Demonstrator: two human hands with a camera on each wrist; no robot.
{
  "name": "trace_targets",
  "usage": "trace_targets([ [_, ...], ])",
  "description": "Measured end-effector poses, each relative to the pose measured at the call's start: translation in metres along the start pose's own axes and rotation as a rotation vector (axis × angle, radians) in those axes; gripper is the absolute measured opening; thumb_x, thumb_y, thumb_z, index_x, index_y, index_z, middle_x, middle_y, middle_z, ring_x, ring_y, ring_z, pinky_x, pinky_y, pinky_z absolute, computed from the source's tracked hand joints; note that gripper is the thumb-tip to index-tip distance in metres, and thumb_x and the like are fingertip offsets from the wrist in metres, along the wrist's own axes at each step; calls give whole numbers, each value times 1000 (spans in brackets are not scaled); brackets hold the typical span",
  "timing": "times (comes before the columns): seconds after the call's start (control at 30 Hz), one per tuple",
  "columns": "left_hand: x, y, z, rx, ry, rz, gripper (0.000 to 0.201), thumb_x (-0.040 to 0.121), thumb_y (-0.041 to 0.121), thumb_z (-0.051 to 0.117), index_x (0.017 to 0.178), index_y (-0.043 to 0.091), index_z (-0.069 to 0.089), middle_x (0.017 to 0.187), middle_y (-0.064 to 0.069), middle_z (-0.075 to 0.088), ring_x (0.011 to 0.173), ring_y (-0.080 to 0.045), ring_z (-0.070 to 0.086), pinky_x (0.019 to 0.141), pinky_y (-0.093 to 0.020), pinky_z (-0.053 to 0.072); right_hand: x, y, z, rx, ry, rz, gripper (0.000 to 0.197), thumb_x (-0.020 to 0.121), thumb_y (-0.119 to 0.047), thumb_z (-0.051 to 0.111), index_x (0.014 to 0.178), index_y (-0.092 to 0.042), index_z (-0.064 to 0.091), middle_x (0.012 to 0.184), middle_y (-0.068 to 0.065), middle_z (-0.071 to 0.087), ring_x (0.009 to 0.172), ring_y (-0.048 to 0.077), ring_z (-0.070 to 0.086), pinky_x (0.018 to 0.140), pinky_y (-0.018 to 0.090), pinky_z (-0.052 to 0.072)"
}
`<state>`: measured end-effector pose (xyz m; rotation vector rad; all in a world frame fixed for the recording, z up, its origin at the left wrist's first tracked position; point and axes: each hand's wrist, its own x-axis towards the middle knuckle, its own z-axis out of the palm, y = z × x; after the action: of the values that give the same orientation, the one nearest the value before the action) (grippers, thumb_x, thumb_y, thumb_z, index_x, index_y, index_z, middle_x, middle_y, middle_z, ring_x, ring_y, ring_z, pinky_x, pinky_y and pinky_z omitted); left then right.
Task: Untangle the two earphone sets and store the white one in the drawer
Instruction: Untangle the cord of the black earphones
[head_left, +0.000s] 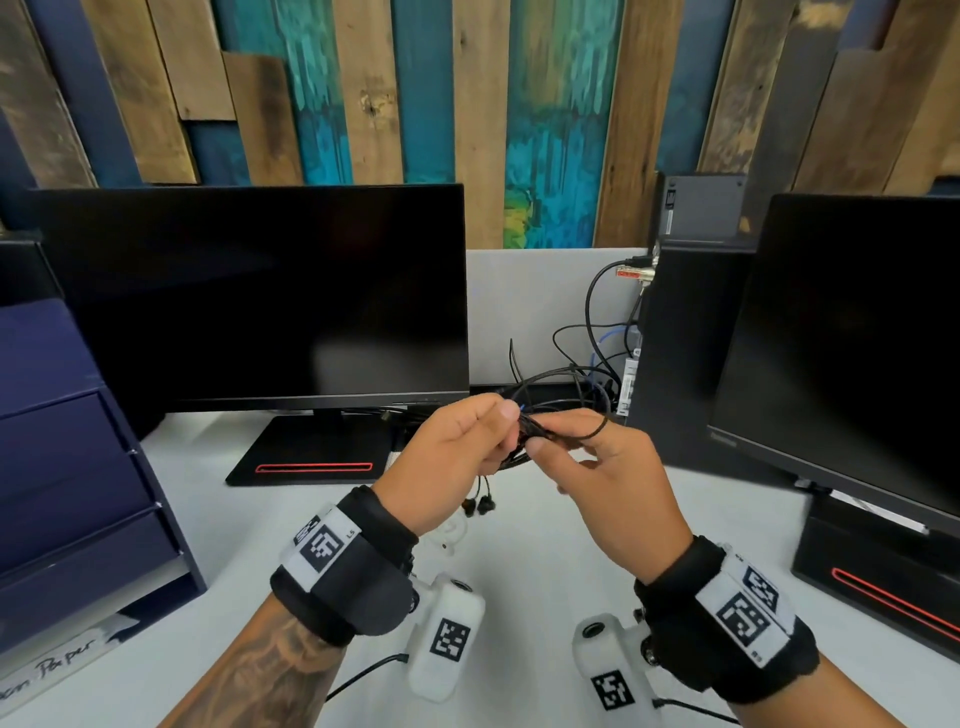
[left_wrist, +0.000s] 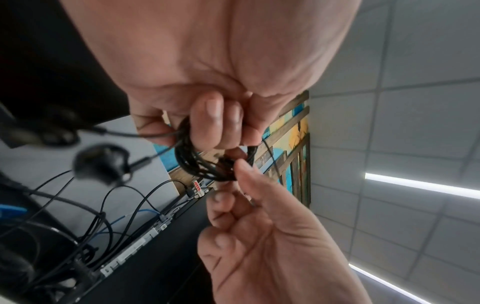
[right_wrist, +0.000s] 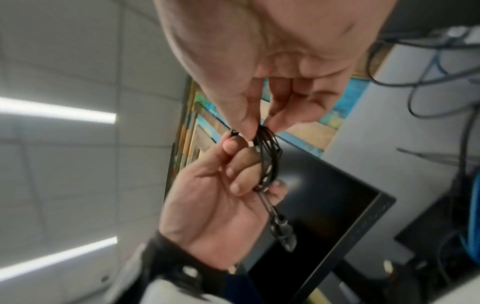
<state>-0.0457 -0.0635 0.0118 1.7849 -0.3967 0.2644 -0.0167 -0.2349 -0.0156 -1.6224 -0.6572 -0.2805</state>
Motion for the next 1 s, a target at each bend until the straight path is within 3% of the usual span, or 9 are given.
trace_targets([
  [0.13, 4, -6, 1, -38, -16, -16, 39, 107, 24, 40, 71, 9, 48, 57, 11, 30, 52, -9, 26, 53, -17, 26, 1, -1, 0, 360, -55, 285, 14, 89, -7, 72, 100, -15, 74, 69, -2, 58, 59, 12, 41, 50, 22, 31],
  [0.27, 6, -12, 5, -39, -40, 14, 36, 99, 33, 43, 71, 11, 49, 58, 13, 43, 55, -9, 33, 55, -17, 32, 0, -3, 3, 597, -159, 415, 28, 81, -21, 71, 100, -14, 52, 75, 5, 47, 58, 13, 34, 50, 26, 21],
  [0.37, 7, -16, 8, -22, -8, 29, 38, 97, 37, 45, 72, 9, 49, 64, 3, 45, 61, -12, 39, 60, -19, 36, 1, -6, 4, 475, -163, 372, 29, 87, -15, 77, 101, -9, 53, 78, 13, 55, 58, 15, 49, 51, 27, 42],
  [0.47, 8, -19, 5, -4, 61, 47, 36, 97, 36, 42, 72, 11, 51, 59, 14, 47, 56, -4, 41, 58, -13, 36, 3, -8, 4, 328, -64, 294, 23, 93, -1, 66, 114, -7, 61, 89, 9, 77, 69, 23, 71, 67, 35, 60],
  [0.57, 9, -18, 1, -5, 169, 70, 36, 101, 31, 42, 73, 10, 49, 56, 14, 37, 53, -6, 31, 53, -15, 31, 1, -4, 2, 197, 2, 216, 29, 99, -2, 58, 123, -18, 62, 101, 7, 78, 77, 24, 76, 70, 33, 61],
  [0.73, 13, -18, -35, -111, 400, -43, 35, 106, 21, 39, 73, 9, 48, 58, 7, 28, 52, -9, 25, 50, -20, 23, 2, 21, -36, -455, 63, -84, 20, 100, -13, 60, 101, -30, 71, 99, -19, 69, 92, 3, 65, 80, 17, 50],
  [0.8, 11, -17, -33, -91, 351, -54, 37, 105, 20, 39, 71, 9, 46, 59, 5, 26, 53, -10, 23, 50, -20, 22, 5, 32, -47, -657, 88, -151, 17, 96, -18, 64, 101, -30, 76, 99, -19, 58, 99, 10, 55, 84, 30, 52],
  [0.87, 8, -16, -22, -131, 285, -57, 39, 106, 20, 38, 69, 11, 43, 61, 2, 23, 54, -12, 20, 51, -20, 19, 8, 38, -47, -643, 103, -125, 17, 94, -19, 66, 100, -31, 77, 93, -18, 58, 96, 14, 55, 82, 37, 53],
  [1.0, 10, -15, -8, -342, 153, -77, 35, 100, 29, 45, 71, 11, 46, 62, 1, 23, 55, -12, 20, 56, -26, 16, 8, 33, -32, -243, 73, 85, 19, 96, -12, 66, 97, -29, 74, 87, -14, 74, 85, 4, 67, 79, 21, 51],
])
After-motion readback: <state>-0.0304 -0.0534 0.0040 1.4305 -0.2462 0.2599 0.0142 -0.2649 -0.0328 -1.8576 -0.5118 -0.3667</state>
